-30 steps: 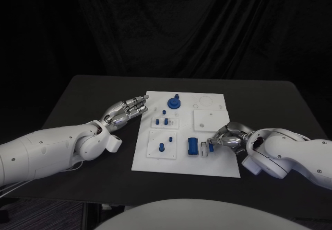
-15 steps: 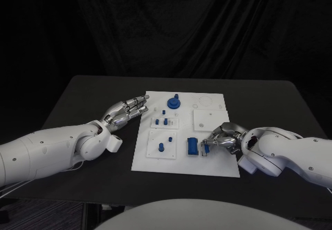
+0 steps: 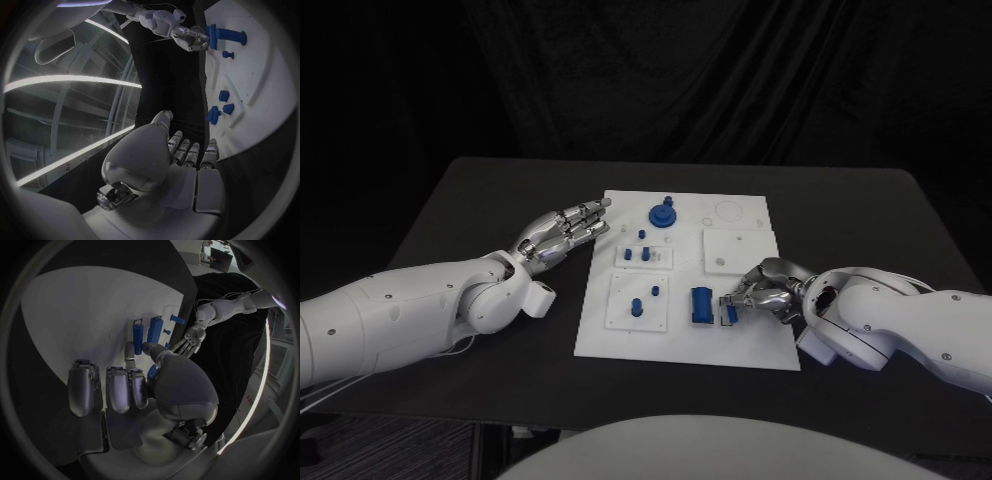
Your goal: Assemble the parts on the task board
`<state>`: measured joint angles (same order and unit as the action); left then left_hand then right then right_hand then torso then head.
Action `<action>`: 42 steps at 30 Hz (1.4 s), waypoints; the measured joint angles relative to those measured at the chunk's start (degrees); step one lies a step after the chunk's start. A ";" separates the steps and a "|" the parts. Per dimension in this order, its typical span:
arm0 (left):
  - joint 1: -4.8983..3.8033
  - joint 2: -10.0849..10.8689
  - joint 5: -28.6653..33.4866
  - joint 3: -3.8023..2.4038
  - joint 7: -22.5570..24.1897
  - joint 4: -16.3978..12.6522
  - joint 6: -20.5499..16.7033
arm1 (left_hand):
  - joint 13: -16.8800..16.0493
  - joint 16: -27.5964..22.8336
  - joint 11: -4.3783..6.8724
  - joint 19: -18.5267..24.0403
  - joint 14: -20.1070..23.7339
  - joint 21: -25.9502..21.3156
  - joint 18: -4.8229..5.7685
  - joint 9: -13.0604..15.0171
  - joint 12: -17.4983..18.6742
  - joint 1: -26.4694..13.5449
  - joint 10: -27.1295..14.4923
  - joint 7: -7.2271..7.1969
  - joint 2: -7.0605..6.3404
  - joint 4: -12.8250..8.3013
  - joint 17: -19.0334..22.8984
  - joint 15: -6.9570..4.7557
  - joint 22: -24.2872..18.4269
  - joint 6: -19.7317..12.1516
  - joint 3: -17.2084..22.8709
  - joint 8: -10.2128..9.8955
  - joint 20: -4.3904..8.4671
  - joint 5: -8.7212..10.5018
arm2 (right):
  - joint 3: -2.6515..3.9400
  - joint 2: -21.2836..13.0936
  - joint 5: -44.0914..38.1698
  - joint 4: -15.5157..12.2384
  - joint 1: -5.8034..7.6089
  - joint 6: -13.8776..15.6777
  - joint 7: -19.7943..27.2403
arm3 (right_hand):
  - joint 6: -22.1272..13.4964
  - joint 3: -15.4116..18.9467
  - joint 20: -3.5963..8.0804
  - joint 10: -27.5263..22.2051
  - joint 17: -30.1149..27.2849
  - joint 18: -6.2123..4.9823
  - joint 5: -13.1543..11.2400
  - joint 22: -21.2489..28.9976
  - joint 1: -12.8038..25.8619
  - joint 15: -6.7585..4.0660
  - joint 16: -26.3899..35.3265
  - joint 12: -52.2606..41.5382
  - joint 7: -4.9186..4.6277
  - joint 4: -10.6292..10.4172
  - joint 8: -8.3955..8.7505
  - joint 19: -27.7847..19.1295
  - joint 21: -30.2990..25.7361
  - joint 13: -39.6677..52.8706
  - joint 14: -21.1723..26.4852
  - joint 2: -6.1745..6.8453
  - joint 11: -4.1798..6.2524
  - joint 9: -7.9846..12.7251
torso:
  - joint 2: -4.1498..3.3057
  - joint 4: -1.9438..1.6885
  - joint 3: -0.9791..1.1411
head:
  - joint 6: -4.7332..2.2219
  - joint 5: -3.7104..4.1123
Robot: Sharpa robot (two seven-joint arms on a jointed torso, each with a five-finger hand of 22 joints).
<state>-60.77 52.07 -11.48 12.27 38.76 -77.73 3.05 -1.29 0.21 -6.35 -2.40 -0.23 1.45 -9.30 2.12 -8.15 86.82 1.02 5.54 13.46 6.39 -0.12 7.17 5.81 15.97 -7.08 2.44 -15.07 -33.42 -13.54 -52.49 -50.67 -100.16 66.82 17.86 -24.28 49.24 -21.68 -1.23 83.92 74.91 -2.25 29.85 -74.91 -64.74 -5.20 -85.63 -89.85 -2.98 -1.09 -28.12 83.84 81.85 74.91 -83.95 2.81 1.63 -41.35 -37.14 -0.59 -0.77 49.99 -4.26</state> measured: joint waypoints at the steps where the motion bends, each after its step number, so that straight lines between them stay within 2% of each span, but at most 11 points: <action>1: 0.00 -0.01 0.00 0.00 0.00 0.01 0.00 | 0.00 0.00 0.00 0.00 0.00 0.00 0.00 0.00 0.00 0.00 0.00 0.00 0.00 0.00 0.00 0.00 0.00 0.00 0.00 0.00 0.00 0.00 | 0.00 -0.04 -0.17 -0.02 -0.03 0.00 -0.01 | 0.00 0.00 0.00 0.00 0.00 0.00 0.00 0.00 0.00 0.00 0.00 0.00 0.00 0.00 0.00 0.00 0.00 0.00 0.00 0.00 0.00 0.00 | 0.01 0.00 -0.01 | 0.00 -0.02; 12: 0.00 -0.07 0.00 0.00 -0.02 0.08 0.01 | 0.01 0.00 0.00 0.00 0.00 0.00 0.00 0.00 0.00 0.00 0.00 0.00 0.00 0.00 -0.01 0.00 0.00 0.00 0.00 0.00 0.00 0.00 | -0.02 -0.05 -1.19 -0.14 -0.34 0.00 -0.03 | -0.18 -0.02 0.00 0.00 0.00 0.00 -0.01 0.00 0.77 0.00 0.00 0.00 -0.03 0.02 0.01 0.00 -0.27 0.00 0.00 0.28 0.00 -0.11 | 0.03 0.00 -0.01 | 0.00 0.09; 13: 0.00 -0.07 0.00 0.00 -0.02 0.08 0.01 | 0.01 0.00 0.00 0.00 0.00 0.00 0.00 0.00 0.00 0.00 0.00 0.00 0.00 0.00 -0.01 0.00 0.00 0.00 0.00 0.00 0.00 0.00 | -0.02 -0.03 -1.23 -0.14 -0.36 0.00 -0.01 | -0.25 -0.80 0.00 0.00 0.00 0.00 -0.05 0.00 0.78 0.00 0.00 0.00 0.03 0.80 0.01 0.00 -0.28 -0.01 0.00 0.29 0.00 -0.11 | 0.03 0.00 -0.01 | 0.00 0.09; 17: 0.00 -0.09 0.00 0.00 -0.02 0.11 0.02 | 0.01 0.00 0.00 0.00 0.00 0.00 0.00 0.00 0.00 0.00 0.00 0.00 0.00 0.00 -0.01 0.00 0.00 0.00 0.00 0.00 0.00 0.00 | 0.03 0.10 -1.36 -0.07 -0.47 0.04 0.08 | -0.26 -0.80 0.00 0.00 0.00 0.00 -0.22 0.00 0.92 0.00 0.00 0.00 0.03 0.80 -0.24 0.00 -0.28 -0.01 0.00 0.44 0.00 -0.11 | 0.02 -0.01 -0.01 | 0.00 0.07; 24: 0.00 -0.12 0.00 0.00 -0.04 0.16 0.05 | 0.01 0.00 0.00 0.00 0.00 0.00 0.00 0.00 0.00 0.00 0.00 0.00 0.00 0.01 -0.02 0.00 0.00 0.00 0.00 0.00 0.00 0.00 | 0.05 0.18 -1.51 -0.02 -0.52 0.10 0.17 | -0.29 -1.41 0.00 0.00 0.00 0.00 -1.29 0.00 1.74 0.00 0.23 0.00 -0.01 1.09 -0.39 0.00 -0.50 -0.01 0.00 0.24 0.00 -0.41 | -0.03 -0.01 -0.01 | 0.00 0.00; 29: 0.00 -0.15 0.00 0.00 -0.06 0.19 0.07 | 0.02 0.00 0.00 0.00 0.00 0.00 0.00 -0.01 0.00 0.00 0.00 0.00 0.00 0.01 0.01 0.00 0.00 0.00 0.00 0.00 0.00 0.00 | 0.05 0.20 -1.56 0.02 -0.54 0.11 0.18 | -0.34 -1.48 0.00 0.00 0.00 0.00 -3.13 0.00 2.19 0.00 0.23 0.00 -0.06 0.83 -0.55 0.00 -0.88 -0.01 0.00 -0.10 0.00 -0.41 | -0.04 -0.01 -0.01 | 0.00 0.00; 34: 0.01 -0.17 0.00 0.00 -0.08 0.22 0.09 | 0.02 0.00 0.00 0.00 0.00 0.00 0.00 -0.01 0.00 0.00 0.00 0.00 0.00 -0.23 0.03 0.00 0.00 0.00 0.24 0.00 0.00 0.00 | 0.00 0.20 -1.60 0.16 -0.61 0.08 0.06 | -0.98 0.76 0.00 0.03 0.00 0.00 -5.18 0.00 4.30 0.00 0.45 0.00 0.16 -1.57 -0.70 0.00 -1.20 -0.01 0.00 -0.58 -0.02 -0.34 | -0.03 -0.01 -0.01 | 0.00 0.00; 36: 0.01 -0.18 0.00 0.00 -0.08 0.22 0.10 | 0.02 0.00 0.00 0.00 0.00 0.00 0.00 -0.01 0.00 0.00 0.00 0.00 0.00 -0.23 0.03 0.00 0.00 0.00 0.24 0.00 0.00 0.00 | -0.02 0.20 -1.61 0.20 -0.62 0.04 -0.01 | -1.08 1.81 0.00 0.21 0.00 0.00 -7.30 0.00 5.16 0.00 0.45 0.00 0.27 -2.71 -0.72 0.00 -1.42 -0.01 0.00 -0.78 -0.20 -0.26 | -0.02 -0.01 -0.01 | 0.00 0.00; 42: 0.02 -0.21 0.00 0.00 -0.11 0.23 0.14 | 0.02 0.00 0.00 0.00 0.00 0.00 0.00 -0.01 0.00 0.00 0.00 0.00 0.00 -0.23 0.02 0.00 0.00 0.00 0.24 0.00 0.00 0.00 | -0.03 0.26 -1.83 0.22 -0.65 -0.24 -0.24 | -1.38 5.10 -0.17 0.00 0.00 0.00 -13.93 0.00 7.23 0.36 0.45 0.00 -0.28 -5.56 -0.42 0.17 -1.54 0.00 0.04 -0.63 -0.42 0.06 | -0.02 -0.01 -0.01 | 0.00 -0.05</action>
<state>-60.75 51.86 -11.48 12.27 38.65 -77.50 3.19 -1.27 0.21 -6.35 -2.40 -0.23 1.45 -9.30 2.11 -8.15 86.82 1.02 5.54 13.46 6.16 -0.09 7.17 5.80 15.97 -6.84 2.44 -15.07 -33.42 -13.57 -52.23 -52.50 -99.94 66.17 17.62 -24.52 47.87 -16.58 -1.40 83.92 74.91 -2.25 15.92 -74.91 -57.50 -4.84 -85.18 -89.85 -3.26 -6.65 -28.55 84.01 80.32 74.91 -83.91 2.18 1.21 -41.30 -37.16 -0.60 -0.78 49.99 -4.32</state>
